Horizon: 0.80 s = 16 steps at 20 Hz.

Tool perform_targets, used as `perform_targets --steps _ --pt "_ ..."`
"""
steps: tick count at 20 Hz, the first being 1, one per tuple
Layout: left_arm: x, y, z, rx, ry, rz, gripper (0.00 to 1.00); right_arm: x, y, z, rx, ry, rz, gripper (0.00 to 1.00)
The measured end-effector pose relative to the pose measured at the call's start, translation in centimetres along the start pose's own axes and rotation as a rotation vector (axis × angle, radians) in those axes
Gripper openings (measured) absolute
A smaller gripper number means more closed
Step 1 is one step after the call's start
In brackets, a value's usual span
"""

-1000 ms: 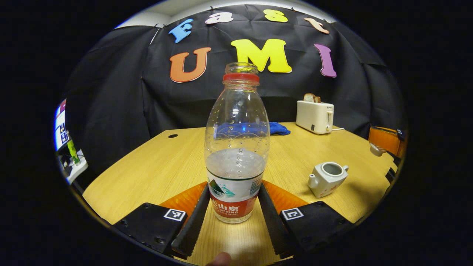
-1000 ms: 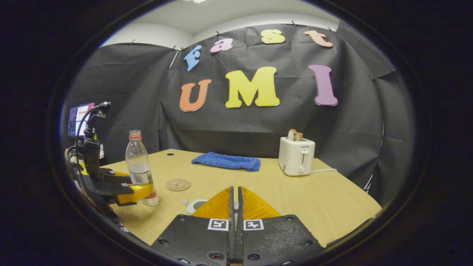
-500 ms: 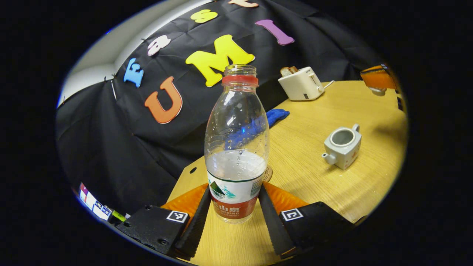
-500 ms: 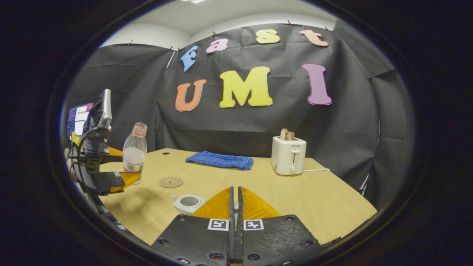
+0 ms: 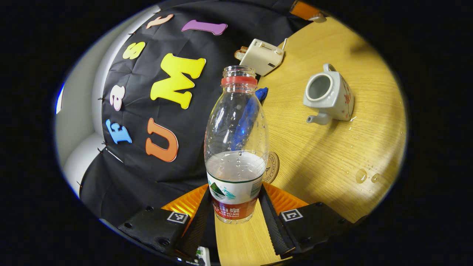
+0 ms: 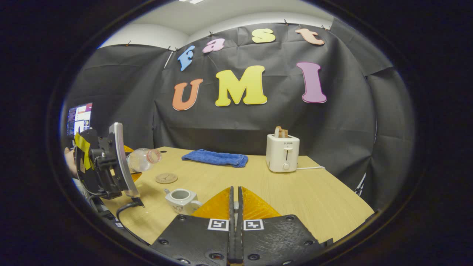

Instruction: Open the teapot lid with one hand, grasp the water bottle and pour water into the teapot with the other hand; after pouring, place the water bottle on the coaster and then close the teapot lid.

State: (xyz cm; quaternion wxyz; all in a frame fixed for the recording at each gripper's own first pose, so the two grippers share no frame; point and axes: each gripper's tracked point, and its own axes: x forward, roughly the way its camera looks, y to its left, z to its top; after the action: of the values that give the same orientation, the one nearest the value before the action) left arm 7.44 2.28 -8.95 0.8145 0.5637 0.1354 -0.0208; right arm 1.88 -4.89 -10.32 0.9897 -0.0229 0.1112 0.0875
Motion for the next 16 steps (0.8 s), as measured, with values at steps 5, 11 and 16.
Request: perform_targets --steps 5,11,16 --pt "-0.6 -0.4 0.4 0.147 0.0 0.03 0.76 -0.4 -0.7 -0.5 -0.008 -0.001 -0.005 0.0" --pt "-0.9 -0.3 0.9 0.307 -0.006 0.047 0.75 -0.8 -0.9 -1.0 -0.009 0.001 0.0 0.0" --pt "-0.3 0.3 1.3 0.382 -0.01 0.061 0.76 -0.9 -0.8 -1.4 -0.004 0.006 0.006 0.0"
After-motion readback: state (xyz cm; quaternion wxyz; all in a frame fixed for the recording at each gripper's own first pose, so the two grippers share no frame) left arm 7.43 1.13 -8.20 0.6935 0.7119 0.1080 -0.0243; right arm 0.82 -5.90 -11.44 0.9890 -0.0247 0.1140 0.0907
